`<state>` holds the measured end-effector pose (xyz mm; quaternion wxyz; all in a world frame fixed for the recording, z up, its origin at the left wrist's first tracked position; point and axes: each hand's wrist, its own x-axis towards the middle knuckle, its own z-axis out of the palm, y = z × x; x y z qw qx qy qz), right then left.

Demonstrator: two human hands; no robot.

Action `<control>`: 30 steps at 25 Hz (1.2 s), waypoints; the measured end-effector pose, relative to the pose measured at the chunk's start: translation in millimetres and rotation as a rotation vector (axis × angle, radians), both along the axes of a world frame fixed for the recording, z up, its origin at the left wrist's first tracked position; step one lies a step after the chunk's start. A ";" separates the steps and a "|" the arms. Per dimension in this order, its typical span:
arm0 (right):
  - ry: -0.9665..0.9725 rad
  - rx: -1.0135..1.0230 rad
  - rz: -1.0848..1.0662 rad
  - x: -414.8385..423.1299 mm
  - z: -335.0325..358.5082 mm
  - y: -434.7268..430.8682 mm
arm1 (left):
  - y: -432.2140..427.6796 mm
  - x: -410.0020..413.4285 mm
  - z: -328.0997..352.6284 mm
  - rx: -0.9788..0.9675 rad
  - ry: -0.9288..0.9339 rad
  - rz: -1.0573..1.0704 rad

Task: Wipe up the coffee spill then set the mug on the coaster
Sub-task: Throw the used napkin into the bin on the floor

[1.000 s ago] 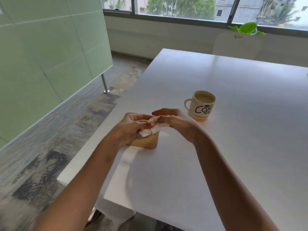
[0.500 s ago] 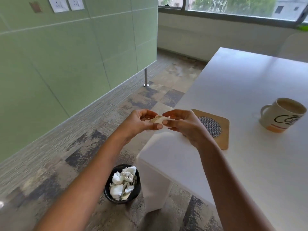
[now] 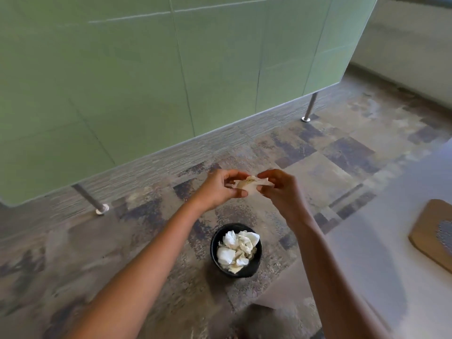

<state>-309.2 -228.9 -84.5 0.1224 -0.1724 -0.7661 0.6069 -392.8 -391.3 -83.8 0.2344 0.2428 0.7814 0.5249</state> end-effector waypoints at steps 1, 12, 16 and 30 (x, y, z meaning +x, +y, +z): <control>-0.022 0.078 0.023 -8.4 -12.7 -3.8 | -3.6 -0.9 -9.7 -0.028 0.017 0.027; -0.361 0.519 -0.032 -51.5 -123.5 -17.3 | 21.2 -25.7 -125.6 -0.406 0.281 0.073; -0.467 0.515 -0.127 -61.7 -156.4 -25.6 | 36.3 -38.5 -159.9 -0.507 0.287 0.014; -0.495 0.334 -0.214 -61.4 -174.3 -29.1 | 24.2 -36.8 -205.3 -0.615 0.304 0.050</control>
